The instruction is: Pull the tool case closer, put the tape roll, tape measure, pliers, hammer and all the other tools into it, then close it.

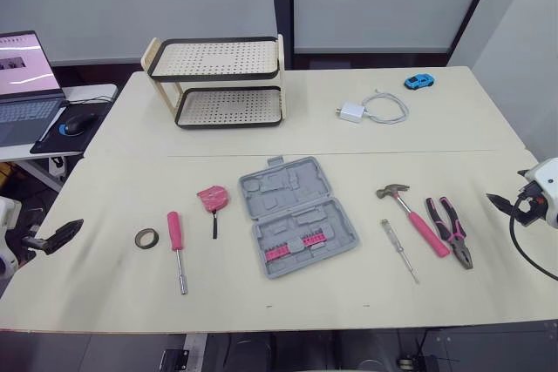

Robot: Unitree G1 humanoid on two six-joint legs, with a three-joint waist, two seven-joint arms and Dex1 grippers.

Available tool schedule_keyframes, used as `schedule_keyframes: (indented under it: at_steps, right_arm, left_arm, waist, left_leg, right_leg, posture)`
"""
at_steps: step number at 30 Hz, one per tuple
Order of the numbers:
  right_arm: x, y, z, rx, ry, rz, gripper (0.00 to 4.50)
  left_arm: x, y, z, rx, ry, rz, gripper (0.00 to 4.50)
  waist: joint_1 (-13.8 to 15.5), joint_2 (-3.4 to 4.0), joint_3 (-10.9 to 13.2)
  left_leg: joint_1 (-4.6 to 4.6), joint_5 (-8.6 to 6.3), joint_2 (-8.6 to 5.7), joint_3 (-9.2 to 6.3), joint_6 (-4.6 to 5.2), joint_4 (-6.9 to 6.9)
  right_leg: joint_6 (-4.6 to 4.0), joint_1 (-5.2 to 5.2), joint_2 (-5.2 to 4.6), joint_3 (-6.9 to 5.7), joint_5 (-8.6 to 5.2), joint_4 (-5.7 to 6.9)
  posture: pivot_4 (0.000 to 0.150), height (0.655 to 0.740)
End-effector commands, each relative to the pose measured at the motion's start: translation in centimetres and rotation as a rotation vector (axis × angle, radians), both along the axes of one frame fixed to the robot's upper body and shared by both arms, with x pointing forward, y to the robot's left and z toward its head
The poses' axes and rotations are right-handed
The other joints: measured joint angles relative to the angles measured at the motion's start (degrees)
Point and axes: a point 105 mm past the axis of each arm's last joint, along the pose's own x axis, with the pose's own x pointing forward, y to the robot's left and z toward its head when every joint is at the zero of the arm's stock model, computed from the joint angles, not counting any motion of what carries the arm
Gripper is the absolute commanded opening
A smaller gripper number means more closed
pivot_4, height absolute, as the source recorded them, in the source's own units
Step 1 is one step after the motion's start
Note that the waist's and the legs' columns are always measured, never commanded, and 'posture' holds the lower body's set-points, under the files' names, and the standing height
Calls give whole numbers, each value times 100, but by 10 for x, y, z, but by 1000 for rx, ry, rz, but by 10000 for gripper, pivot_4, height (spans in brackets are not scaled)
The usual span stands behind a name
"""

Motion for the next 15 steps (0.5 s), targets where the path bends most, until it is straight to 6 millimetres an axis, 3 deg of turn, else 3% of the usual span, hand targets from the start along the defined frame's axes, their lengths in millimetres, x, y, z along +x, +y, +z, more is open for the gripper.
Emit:
schedule_keyframes:
  at_steps: [1, 15]
  right_arm:
    - [-3, -10, 18, -37, -42, -19, 45000]
    - [-7, -18, 21, -45, -42, -45, 45000]
  left_arm:
    - [1, 7, 16, 55, -27, 6, 44778]
    - [4, 7, 14, 38, -33, 7, 44778]
  waist:
    - [2, 0, 0]
    - [-5, 0, 0]
  left_leg:
    - [0, 0, 0, 0, 0, 0]
    - [1, 0, 0, 4, 0, 0]
  right_leg:
    - [0, 0, 0, 0, 0, 0]
    - [0, -1, 0, 2, 0, 0]
  posture:
    - [1500, 7400]
    - [1500, 7400]
